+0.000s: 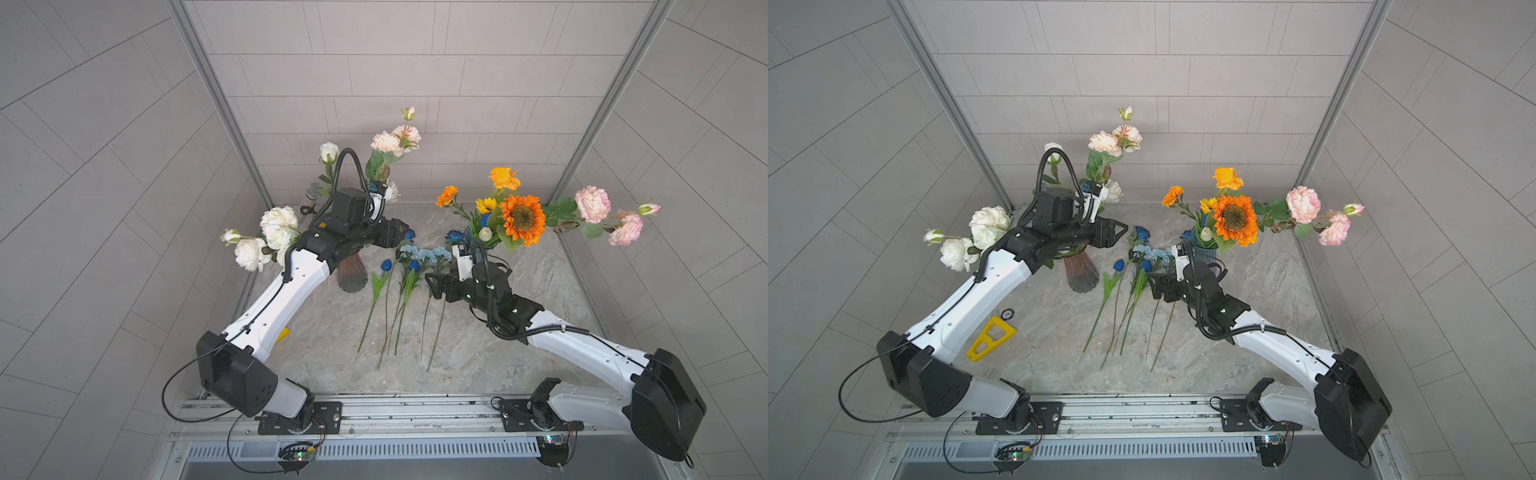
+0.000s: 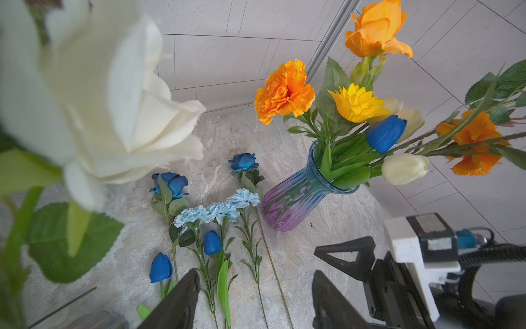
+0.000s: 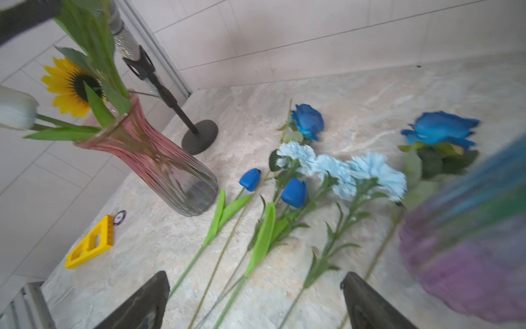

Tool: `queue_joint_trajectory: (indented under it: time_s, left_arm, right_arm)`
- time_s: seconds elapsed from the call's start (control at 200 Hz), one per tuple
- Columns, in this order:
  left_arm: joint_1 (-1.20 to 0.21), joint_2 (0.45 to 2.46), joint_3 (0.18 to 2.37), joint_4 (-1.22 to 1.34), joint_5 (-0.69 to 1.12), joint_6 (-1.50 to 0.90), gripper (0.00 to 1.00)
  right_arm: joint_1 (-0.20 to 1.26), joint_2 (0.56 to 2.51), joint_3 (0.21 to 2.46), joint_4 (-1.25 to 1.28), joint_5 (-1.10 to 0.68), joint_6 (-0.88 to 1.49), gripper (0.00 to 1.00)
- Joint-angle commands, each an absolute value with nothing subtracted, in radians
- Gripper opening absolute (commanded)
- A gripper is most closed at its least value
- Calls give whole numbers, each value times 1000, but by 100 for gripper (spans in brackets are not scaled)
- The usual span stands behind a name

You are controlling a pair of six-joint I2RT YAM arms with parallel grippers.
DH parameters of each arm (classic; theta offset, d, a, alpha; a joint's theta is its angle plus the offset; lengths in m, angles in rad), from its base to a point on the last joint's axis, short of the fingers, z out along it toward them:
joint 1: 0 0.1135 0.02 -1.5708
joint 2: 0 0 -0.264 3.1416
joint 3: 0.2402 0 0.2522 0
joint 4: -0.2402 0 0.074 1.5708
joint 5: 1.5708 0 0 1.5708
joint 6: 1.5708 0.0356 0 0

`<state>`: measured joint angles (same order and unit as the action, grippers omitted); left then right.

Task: Pick out blue flowers from the vase
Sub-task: Place the flower at the center of the board.

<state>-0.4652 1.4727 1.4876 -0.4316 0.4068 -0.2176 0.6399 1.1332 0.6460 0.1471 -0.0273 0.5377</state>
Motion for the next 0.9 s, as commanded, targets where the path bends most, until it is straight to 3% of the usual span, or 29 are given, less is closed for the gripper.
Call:
queue_joint_trajectory:
  time_s: [0.0, 0.255, 0.385, 0.55, 0.896]
  left_arm:
    - [-496, 1487, 1501, -373, 415, -236, 67]
    - [-557, 1610, 1572, -320, 425, -254, 67]
    - [-577, 1669, 1626, -284, 431, -262, 67]
    - [-581, 1777, 1753, -299, 455, -264, 67]
    - [-584, 1873, 1890, -348, 497, -233, 68]
  right_arm:
    - [643, 1038, 523, 123, 169, 585, 97]
    - [658, 745, 212, 283, 361, 653, 99]
    - [657, 729, 172, 361, 433, 557, 99]
    - [649, 911, 162, 628, 506, 459, 99]
    - [509, 1410, 262, 1176, 439, 385, 99]
